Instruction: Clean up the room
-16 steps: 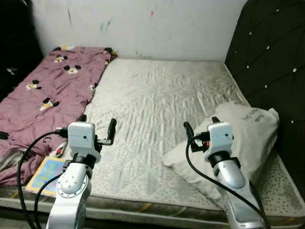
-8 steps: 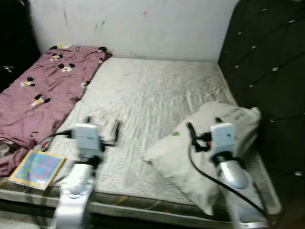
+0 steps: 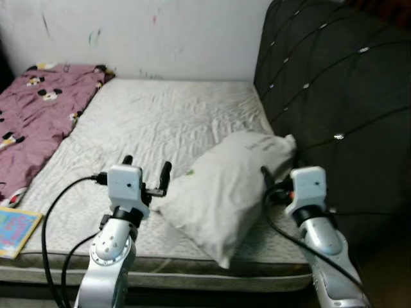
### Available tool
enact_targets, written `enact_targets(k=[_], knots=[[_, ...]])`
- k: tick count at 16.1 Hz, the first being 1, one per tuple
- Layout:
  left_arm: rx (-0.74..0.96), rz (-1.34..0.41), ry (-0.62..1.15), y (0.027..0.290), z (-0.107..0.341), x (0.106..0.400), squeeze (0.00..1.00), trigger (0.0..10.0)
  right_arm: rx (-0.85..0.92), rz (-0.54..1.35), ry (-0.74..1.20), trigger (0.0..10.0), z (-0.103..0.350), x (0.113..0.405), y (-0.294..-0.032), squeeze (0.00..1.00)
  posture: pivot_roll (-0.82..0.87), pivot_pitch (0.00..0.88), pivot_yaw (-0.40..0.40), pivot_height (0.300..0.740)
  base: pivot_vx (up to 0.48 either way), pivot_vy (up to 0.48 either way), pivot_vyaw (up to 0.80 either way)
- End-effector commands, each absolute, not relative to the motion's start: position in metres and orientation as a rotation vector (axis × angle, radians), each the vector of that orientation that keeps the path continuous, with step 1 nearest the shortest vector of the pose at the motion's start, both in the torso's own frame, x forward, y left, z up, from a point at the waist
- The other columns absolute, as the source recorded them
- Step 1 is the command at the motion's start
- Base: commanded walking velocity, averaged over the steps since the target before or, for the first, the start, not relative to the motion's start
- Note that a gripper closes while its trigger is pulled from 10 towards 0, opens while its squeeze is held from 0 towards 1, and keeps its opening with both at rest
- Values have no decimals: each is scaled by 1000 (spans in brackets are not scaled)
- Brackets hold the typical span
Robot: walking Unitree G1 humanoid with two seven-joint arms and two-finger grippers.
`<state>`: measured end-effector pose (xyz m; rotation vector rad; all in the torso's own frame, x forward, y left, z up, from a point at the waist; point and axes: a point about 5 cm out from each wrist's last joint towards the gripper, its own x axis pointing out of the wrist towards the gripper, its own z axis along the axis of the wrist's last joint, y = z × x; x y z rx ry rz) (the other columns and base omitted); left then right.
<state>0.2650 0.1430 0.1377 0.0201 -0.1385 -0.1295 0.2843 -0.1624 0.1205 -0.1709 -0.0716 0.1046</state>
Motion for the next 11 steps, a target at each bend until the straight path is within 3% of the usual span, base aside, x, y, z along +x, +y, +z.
enact_targets(k=[1,9,11], knots=[[37,-104,-139,151,139,266,0,10000,-153,130,-92,10000,124,286,-153,0,-20,0,17,740,0,-292,0],[2,-139,-164,148,141,264,0,10000,-156,127,-89,10000,124,286,-154,0,-23,0,15,740,0,0,0],[-3,-152,-169,147,142,264,0,10000,-169,134,-94,10000,124,286,-153,0,-22,0,13,740,266,0,0]])
